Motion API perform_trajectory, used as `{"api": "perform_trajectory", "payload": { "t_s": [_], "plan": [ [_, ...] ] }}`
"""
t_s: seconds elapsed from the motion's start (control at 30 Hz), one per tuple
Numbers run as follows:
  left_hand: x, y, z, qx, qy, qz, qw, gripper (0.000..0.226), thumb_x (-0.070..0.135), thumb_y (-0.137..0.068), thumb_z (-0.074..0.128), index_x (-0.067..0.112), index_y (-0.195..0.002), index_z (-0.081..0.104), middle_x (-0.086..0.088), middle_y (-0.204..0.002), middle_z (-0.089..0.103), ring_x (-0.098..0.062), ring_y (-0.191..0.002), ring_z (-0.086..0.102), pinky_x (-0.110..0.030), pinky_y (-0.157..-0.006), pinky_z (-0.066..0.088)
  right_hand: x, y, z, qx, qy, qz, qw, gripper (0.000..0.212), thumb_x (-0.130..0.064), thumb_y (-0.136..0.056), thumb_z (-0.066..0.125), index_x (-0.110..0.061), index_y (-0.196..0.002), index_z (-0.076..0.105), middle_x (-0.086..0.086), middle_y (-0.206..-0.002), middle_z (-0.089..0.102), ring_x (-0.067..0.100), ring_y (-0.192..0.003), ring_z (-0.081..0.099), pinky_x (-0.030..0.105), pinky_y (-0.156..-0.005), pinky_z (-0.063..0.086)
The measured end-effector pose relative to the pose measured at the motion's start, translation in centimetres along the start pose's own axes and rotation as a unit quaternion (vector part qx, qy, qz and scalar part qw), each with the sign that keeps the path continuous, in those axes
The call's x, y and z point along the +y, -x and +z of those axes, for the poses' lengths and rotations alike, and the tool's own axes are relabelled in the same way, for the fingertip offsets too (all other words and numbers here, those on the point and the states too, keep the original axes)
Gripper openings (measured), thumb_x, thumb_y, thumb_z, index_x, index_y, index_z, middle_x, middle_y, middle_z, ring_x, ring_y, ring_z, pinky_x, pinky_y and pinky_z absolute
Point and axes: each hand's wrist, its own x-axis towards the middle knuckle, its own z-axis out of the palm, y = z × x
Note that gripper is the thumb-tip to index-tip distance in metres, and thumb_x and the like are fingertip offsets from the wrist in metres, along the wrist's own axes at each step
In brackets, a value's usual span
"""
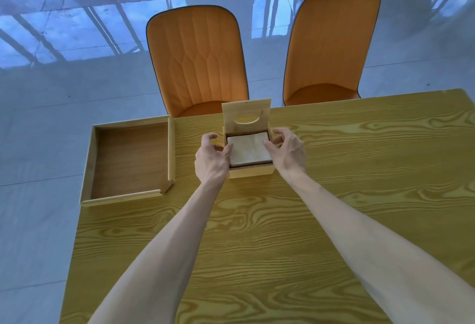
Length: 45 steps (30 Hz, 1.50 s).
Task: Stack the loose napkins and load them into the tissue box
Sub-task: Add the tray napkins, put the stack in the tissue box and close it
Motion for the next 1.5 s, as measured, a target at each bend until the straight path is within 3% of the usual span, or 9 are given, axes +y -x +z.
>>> {"api": "perform_trajectory", "payload": {
  "t_s": [0.17, 0.27, 0.33, 0.43, 0.57, 0.83, 1.17, 1.3, 1.5],
  "plan": [
    [1.9, -1.7, -1.9, -0.009, 0.061, 0.011, 0.998, 0.050, 0.057, -0.098, 0.042, 0.021, -0.127, 0.061, -0.003, -0.124, 0.067, -0.023, -0.107, 0.063, -0.041, -0.093, 0.051, -1.9, -2.0, -2.3, -0.006, -0.100, 0.074, 0.992, 0.047, -0.050, -0.098, 0.050, -0.012, -0.123, 0.063, 0.000, -0.109, 0.069, 0.017, -0.093, 0.063, 0.032, -0.078, 0.055],
    [4.4, -2.6, -3.2, -0.055, 0.132, -0.026, 0.989, 0.062, 0.069, -0.094, 0.030, 0.028, -0.121, 0.068, -0.002, -0.130, 0.062, -0.020, -0.108, 0.055, -0.045, -0.100, 0.044, -4.3, -3.6, -4.0, -0.090, -0.212, 0.169, 0.958, 0.072, -0.065, -0.096, 0.038, -0.005, -0.131, 0.058, 0.006, -0.118, 0.062, 0.022, -0.105, 0.059, 0.049, -0.096, 0.053],
    [6.0, -2.7, -3.5, -0.083, 0.164, -0.063, 0.981, 0.064, 0.073, -0.091, 0.032, 0.027, -0.113, 0.070, 0.000, -0.118, 0.062, -0.020, -0.103, 0.051, -0.046, -0.099, 0.042, -5.7, -4.2, -5.1, -0.162, -0.288, 0.223, 0.917, 0.079, -0.074, -0.090, 0.036, -0.013, -0.136, 0.056, 0.012, -0.143, 0.050, 0.031, -0.127, 0.051, 0.057, -0.105, 0.043],
    [7.3, -2.5, -3.3, -0.114, 0.140, -0.083, 0.980, 0.050, 0.068, -0.091, 0.043, 0.024, -0.093, 0.065, 0.003, -0.098, 0.060, -0.021, -0.097, 0.048, -0.041, -0.091, 0.040, -6.4, -4.4, -5.3, -0.219, -0.271, 0.230, 0.909, 0.089, -0.082, -0.081, 0.040, -0.021, -0.145, 0.046, 0.012, -0.157, 0.035, 0.034, -0.138, 0.041, 0.061, -0.108, 0.036],
    [7.1, -1.7, -2.9, -0.125, 0.146, -0.090, 0.977, 0.061, 0.060, -0.094, 0.048, 0.019, -0.138, 0.055, -0.005, -0.139, 0.055, -0.025, -0.124, 0.050, -0.044, -0.105, 0.040, -5.8, -4.1, -4.7, -0.207, -0.270, 0.232, 0.911, 0.084, -0.073, -0.086, 0.050, -0.018, -0.149, 0.040, 0.011, -0.155, 0.039, 0.031, -0.137, 0.043, 0.057, -0.109, 0.036],
    [5.5, 0.1, -3.3, -0.159, 0.184, -0.102, 0.965, 0.064, 0.058, -0.093, 0.051, 0.022, -0.146, 0.044, -0.004, -0.152, 0.043, -0.027, -0.138, 0.040, -0.049, -0.114, 0.030, -4.6, -2.2, -5.2, -0.207, -0.252, 0.172, 0.929, 0.070, -0.059, -0.093, 0.047, -0.016, -0.148, 0.042, 0.010, -0.155, 0.038, 0.029, -0.139, 0.040, 0.053, -0.113, 0.033],
    [-0.5, 3.3, -3.0, -0.203, 0.209, -0.102, 0.951, 0.062, 0.036, -0.091, 0.068, 0.025, -0.146, 0.043, -0.003, -0.135, 0.055, -0.024, -0.122, 0.055, -0.039, -0.098, 0.047, 0.4, 2.9, -4.8, -0.221, -0.265, 0.139, 0.928, 0.057, -0.041, -0.094, 0.060, -0.020, -0.145, 0.044, 0.007, -0.145, 0.051, 0.025, -0.126, 0.054, 0.041, -0.097, 0.051],
    [-1.7, 3.7, -2.6, -0.178, 0.209, -0.082, 0.958, 0.060, 0.023, -0.089, 0.071, 0.022, -0.144, 0.045, -0.005, -0.131, 0.060, -0.018, -0.109, 0.061, -0.028, -0.078, 0.049, 1.6, 3.6, -4.1, -0.195, -0.249, 0.147, 0.937, 0.050, -0.032, -0.092, 0.068, -0.020, -0.138, 0.052, 0.006, -0.129, 0.063, 0.021, -0.116, 0.062, 0.038, -0.092, 0.055],
    [-2.1, 3.5, -1.5, -0.148, 0.180, -0.058, 0.971, 0.063, 0.014, -0.087, 0.074, 0.025, -0.142, 0.045, -0.004, -0.129, 0.059, -0.020, -0.110, 0.061, -0.032, -0.086, 0.050, 2.5, 3.9, -3.2, -0.158, -0.187, 0.108, 0.964, 0.050, -0.030, -0.090, 0.071, -0.019, -0.136, 0.054, 0.003, -0.116, 0.069, 0.017, -0.104, 0.066, 0.041, -0.091, 0.057]
  ]
}}
